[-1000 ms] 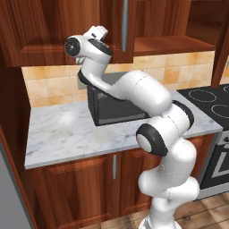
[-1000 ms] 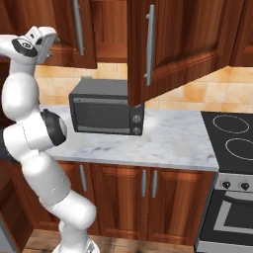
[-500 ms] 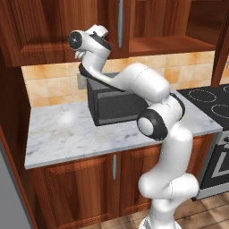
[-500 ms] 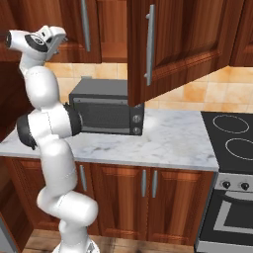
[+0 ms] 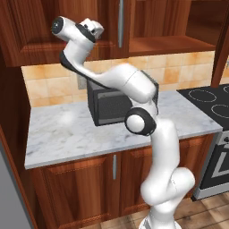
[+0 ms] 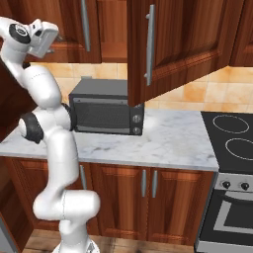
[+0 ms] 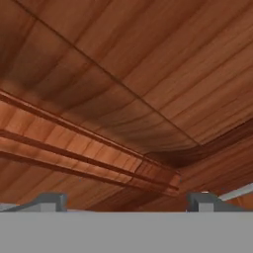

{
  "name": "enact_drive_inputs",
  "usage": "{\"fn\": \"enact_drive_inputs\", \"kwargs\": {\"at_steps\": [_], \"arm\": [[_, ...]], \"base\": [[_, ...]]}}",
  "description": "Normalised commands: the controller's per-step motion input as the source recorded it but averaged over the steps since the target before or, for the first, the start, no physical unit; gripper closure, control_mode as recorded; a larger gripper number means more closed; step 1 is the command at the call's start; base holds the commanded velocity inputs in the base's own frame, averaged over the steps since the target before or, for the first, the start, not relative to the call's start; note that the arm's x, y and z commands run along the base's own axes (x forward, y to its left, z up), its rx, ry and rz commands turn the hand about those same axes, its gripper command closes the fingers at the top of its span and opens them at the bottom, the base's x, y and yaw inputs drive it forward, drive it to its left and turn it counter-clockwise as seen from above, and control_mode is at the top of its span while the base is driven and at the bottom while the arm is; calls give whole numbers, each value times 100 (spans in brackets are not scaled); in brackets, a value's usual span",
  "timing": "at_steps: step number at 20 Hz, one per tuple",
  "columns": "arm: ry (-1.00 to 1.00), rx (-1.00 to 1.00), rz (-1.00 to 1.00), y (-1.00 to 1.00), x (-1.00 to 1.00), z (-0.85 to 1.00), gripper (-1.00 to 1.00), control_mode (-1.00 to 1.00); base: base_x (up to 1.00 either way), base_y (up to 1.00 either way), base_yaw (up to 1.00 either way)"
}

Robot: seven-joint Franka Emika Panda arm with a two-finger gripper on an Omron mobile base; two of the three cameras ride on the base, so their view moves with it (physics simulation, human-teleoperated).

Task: Close all open cabinet doors.

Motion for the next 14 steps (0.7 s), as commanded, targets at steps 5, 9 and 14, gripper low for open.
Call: {"fn": "enact_drive_inputs", "kwargs": {"at_steps": [5,9,14], "arm": [[-32,1,-3,-22,-100,-16,-100,-100],[-30,3,-2,-41,-100,-29,-100,-100],[-24,1,0,-64,-100,-82,-100,-100]], "base": [[0,0,0],[0,0,0],[0,0,0]]}}
